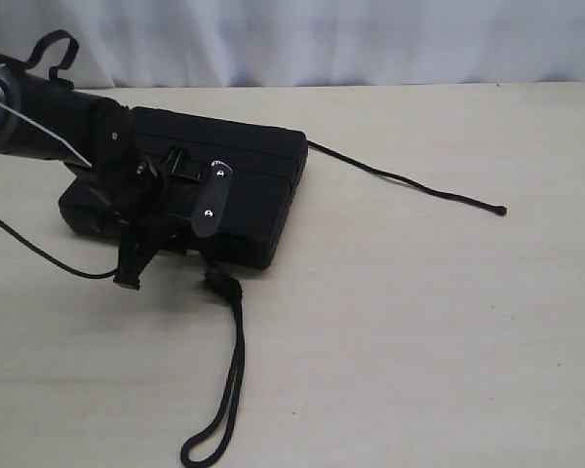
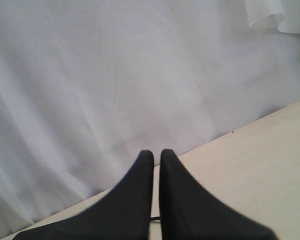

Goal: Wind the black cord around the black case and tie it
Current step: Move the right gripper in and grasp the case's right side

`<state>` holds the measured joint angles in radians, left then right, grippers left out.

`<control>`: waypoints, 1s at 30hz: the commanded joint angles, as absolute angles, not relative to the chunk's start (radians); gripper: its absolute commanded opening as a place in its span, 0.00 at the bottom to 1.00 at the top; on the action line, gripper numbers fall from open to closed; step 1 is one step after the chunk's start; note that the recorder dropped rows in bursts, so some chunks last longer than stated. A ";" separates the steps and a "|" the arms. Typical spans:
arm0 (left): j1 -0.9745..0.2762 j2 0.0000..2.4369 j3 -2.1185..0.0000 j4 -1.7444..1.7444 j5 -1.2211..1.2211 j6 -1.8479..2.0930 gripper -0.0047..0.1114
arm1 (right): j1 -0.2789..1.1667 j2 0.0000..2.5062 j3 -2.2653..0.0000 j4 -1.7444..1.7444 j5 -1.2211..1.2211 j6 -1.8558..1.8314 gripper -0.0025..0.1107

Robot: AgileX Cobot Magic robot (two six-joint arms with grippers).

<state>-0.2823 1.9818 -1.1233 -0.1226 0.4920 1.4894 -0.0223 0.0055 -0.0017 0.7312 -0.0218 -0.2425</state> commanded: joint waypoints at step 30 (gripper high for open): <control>-0.286 1.716 -1.130 -0.151 0.599 1.488 0.04 | 0.317 1.337 -1.009 0.609 0.199 -1.101 0.06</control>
